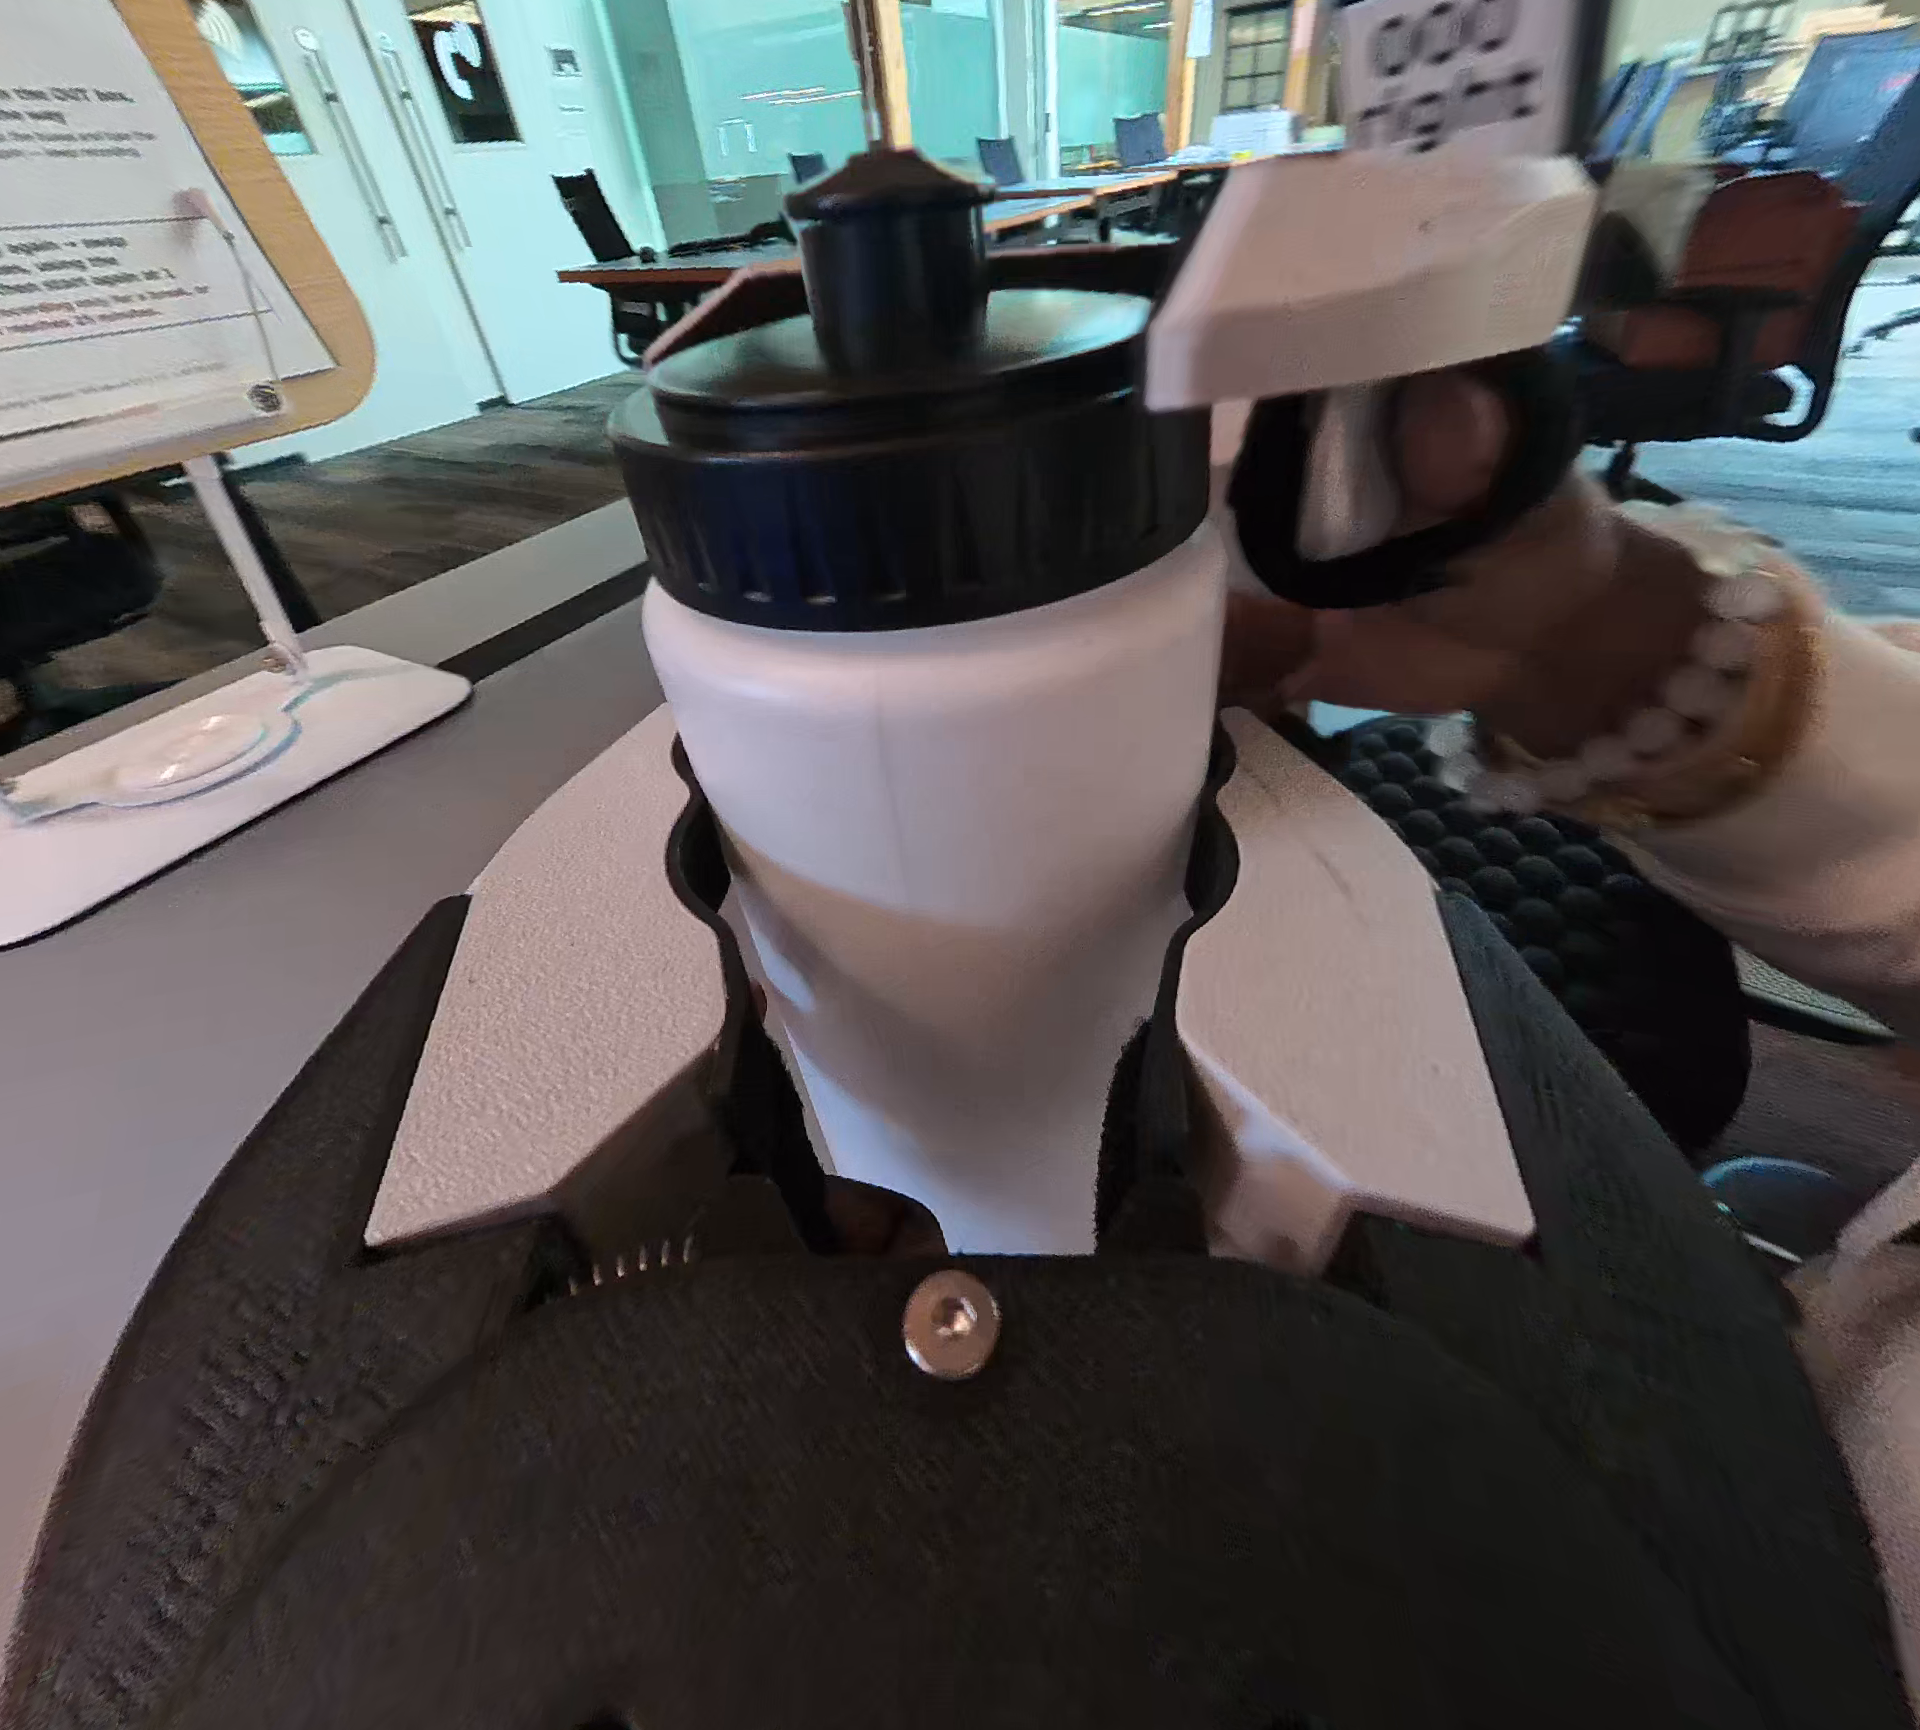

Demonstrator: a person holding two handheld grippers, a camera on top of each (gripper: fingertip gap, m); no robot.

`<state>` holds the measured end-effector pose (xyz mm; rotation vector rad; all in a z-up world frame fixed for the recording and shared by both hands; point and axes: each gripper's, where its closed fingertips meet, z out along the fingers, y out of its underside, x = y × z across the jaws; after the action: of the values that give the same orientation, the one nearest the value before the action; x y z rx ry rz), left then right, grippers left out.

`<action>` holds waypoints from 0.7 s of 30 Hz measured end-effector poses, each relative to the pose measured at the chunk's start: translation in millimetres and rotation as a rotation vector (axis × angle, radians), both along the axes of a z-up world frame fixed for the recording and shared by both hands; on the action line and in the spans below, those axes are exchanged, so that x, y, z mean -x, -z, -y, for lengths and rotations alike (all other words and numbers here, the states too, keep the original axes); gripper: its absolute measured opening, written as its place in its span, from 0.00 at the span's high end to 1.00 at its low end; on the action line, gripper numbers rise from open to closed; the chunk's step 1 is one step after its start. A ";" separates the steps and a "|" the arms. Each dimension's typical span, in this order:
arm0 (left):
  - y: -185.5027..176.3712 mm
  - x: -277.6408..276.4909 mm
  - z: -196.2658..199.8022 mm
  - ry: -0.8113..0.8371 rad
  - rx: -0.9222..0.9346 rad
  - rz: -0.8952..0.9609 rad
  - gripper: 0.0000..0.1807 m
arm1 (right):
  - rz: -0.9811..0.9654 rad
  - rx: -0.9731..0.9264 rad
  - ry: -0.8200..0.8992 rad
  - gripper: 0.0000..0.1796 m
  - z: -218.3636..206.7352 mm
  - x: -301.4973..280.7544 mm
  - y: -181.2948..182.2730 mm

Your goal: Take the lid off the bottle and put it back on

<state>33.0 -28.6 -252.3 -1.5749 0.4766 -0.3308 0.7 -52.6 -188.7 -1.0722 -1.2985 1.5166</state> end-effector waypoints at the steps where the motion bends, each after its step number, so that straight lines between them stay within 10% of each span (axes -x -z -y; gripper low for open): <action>1: 0.0 -0.7 -0.4 -0.018 -0.005 -0.006 0.51 | -0.004 0.003 0.093 0.49 -3.7 -1.1 -1.7; 8: -0.3 -0.5 -1.5 -0.060 -0.016 -0.007 0.51 | 0.086 -0.116 0.383 0.57 -1.0 1.2 16.0; 21: -0.6 -2.7 1.5 0.001 -0.014 0.020 0.51 | 0.101 -0.068 -0.105 0.57 10.9 0.4 15.2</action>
<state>35.8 -30.1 -251.7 -1.5563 0.4633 -0.3436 0.3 -63.5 -204.0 -1.0633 -1.4862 1.4996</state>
